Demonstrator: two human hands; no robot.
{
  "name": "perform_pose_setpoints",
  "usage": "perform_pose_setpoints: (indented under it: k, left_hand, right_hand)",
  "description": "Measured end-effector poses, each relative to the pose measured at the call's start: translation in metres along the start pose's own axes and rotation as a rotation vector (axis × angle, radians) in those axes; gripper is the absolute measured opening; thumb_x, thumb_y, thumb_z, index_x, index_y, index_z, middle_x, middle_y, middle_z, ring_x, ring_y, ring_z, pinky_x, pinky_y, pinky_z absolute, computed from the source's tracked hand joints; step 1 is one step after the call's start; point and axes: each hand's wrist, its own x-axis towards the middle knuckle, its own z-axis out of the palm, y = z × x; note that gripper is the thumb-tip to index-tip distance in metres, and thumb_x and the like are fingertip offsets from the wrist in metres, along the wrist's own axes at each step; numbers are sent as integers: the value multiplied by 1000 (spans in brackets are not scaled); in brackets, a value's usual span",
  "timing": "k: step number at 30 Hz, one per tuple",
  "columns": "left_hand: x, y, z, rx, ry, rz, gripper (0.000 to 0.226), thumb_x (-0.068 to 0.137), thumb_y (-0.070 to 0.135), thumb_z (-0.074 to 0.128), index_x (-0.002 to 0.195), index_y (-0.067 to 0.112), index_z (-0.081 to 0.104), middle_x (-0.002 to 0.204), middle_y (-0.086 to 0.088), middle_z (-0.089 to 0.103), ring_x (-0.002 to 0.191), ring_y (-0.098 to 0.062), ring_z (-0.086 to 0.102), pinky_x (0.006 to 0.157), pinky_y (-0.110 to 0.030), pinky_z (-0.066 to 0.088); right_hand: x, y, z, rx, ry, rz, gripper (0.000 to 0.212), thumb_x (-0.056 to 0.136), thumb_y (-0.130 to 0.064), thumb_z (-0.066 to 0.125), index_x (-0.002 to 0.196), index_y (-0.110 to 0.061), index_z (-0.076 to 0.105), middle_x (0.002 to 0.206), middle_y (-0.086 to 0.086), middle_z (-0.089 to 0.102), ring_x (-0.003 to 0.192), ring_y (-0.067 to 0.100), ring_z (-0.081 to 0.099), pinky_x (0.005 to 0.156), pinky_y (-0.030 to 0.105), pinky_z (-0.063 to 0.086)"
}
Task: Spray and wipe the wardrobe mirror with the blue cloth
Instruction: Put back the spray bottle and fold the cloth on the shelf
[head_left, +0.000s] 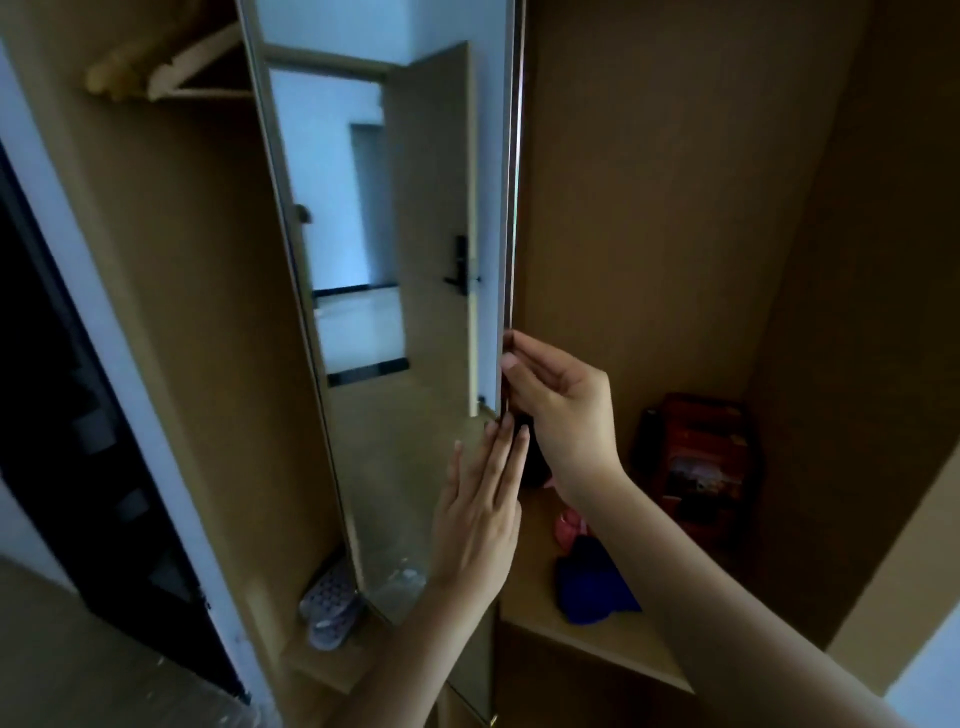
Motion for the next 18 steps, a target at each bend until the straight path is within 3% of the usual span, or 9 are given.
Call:
perform_pose_setpoints:
  k: [4,9,12,18]
  left_hand:
    - [-11,-13,-14,-9,13,30,92,84,17,64,154,13,3,159,-7,15,144,-22,20,117,-44,19]
    - [-26,-39,-29,-40,63,48,82,90,24,54,154,15,3,162,-1,0,149,-17,8,121,-40,11]
    - [-30,-55,-39,-89,91,61,82,90,26,54,154,17,3,161,-2,7,148,-14,9,122,-38,12]
    - [-42,-97,-55,-148,91,128,82,90,30,54,154,19,4,162,4,0,148,-14,11,122,-37,9]
  right_hand:
    - [-13,-4,13,-14,13,-40,29,91,-7,65,120,-8,67,110,1,73,101,10,70,91,33,56]
    - [-29,-4,43,-139,75,-223,29,89,-8,68,118,-5,68,111,1,73,99,5,70,85,23,57]
    - [-37,0,63,-229,121,-338,30,89,-8,69,118,-6,67,110,1,72,91,-1,70,73,14,56]
    - [-45,14,105,-345,229,-498,30,88,-9,71,117,-1,68,93,3,75,81,7,71,68,26,60]
